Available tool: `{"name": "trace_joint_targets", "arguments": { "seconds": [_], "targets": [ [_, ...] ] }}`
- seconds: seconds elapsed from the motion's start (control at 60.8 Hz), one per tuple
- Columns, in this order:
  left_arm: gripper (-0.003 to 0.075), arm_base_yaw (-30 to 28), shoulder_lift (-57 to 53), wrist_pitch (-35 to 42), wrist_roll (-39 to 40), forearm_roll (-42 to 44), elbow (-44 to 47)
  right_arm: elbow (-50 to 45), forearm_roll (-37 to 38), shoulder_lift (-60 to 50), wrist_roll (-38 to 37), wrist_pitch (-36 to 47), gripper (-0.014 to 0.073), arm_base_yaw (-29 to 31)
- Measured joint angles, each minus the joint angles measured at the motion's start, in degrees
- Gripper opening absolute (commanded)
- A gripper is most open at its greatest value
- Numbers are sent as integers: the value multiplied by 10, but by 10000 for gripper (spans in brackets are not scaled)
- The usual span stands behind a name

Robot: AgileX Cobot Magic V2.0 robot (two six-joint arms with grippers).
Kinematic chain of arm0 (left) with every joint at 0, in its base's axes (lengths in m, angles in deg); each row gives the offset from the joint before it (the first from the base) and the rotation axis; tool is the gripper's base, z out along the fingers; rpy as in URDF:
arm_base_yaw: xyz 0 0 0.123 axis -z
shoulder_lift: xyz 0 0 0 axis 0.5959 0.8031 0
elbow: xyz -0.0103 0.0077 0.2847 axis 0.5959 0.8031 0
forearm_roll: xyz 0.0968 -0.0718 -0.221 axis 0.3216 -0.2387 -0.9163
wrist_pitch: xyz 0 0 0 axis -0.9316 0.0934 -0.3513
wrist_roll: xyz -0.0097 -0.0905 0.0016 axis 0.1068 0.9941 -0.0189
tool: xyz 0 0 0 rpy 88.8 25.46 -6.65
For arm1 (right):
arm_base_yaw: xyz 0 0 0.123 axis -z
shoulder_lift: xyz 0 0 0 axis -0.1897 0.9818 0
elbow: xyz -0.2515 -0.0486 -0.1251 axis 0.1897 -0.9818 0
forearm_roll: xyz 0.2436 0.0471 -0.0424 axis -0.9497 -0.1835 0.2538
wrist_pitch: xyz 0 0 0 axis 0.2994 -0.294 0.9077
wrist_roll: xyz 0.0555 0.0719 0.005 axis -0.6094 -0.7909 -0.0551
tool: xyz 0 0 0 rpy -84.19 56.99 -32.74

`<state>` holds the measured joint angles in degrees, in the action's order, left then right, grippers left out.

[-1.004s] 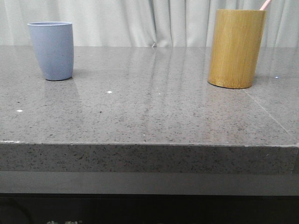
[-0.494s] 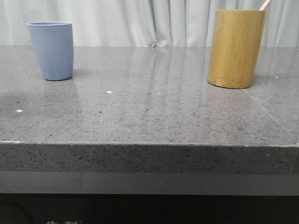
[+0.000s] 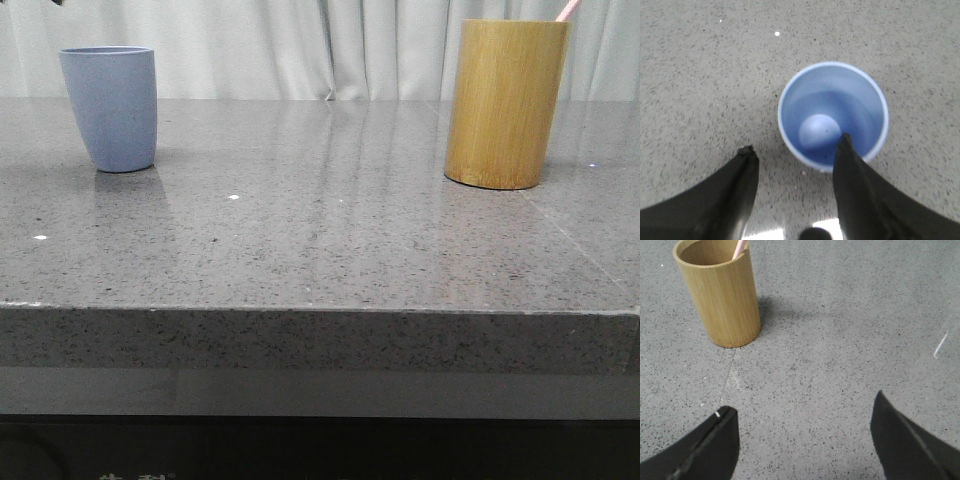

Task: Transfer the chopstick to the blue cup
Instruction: 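Reach the left gripper down into the light blue cup and grasp its rim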

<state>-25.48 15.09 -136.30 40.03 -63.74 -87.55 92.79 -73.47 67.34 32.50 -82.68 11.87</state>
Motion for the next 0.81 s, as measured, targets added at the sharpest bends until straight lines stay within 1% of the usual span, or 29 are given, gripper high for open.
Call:
{"name": "trace_joint_targets", "arguments": {
  "seconds": [0.198,0.428,0.477,0.527,0.691,0.807],
  "targets": [
    [333,0,87,-23,0,8,-80,0,0,0,0,-3,561,0],
    [333,0,135,-24,0,24,-111,0,0,0,0,-11,561,0],
    [321,0,140,-24,0,24,-112,0,0,0,0,-11,561,0],
    [292,0,143,-24,0,24,-113,0,0,0,0,-12,561,0],
    [111,0,149,-26,0,24,-113,0,0,0,0,-12,561,0],
    [0,0,149,-28,0,24,-114,0,0,0,0,-12,561,0]
  ]
}}
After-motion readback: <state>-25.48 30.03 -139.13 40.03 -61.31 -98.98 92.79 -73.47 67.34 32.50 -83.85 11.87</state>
